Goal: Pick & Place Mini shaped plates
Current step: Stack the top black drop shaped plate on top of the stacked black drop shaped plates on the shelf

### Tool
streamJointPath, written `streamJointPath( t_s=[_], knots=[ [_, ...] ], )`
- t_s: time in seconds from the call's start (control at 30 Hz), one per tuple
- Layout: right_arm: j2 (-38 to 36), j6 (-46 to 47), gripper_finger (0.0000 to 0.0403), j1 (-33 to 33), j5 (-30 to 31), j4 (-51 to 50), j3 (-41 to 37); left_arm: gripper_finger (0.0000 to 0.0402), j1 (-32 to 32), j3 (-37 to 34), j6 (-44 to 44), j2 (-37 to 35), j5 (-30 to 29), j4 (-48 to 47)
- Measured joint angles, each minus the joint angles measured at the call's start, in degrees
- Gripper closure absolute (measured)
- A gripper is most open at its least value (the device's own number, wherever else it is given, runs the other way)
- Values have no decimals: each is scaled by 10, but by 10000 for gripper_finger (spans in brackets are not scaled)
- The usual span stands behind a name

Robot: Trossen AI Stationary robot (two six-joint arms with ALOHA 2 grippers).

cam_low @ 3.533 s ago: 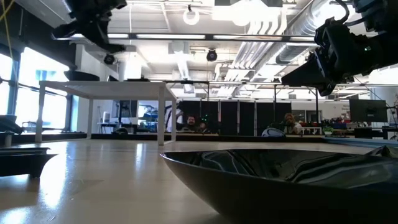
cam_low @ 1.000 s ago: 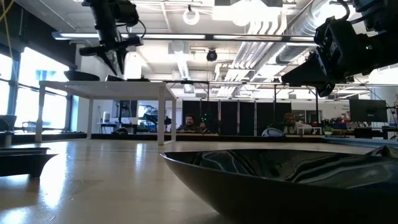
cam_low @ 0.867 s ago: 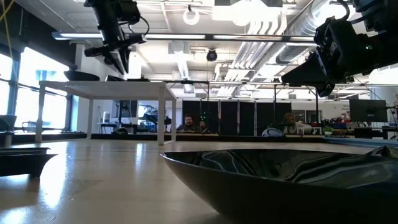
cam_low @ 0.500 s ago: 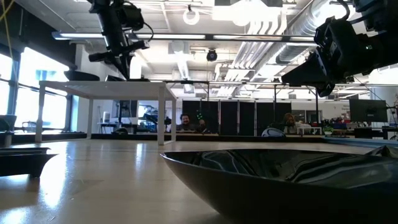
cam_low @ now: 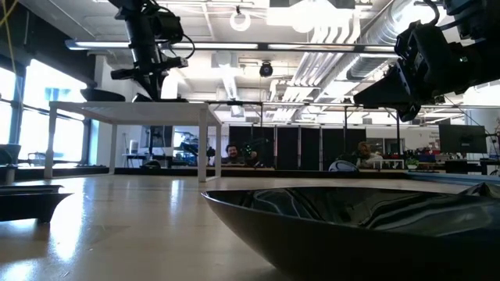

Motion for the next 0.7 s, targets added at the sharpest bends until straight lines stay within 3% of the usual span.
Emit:
streamJointPath(
  t_s=[0.7],
  knots=[
    [0,0,403,0,0,0,0,401,0,21,2,-1,-27,-127]
  ],
)
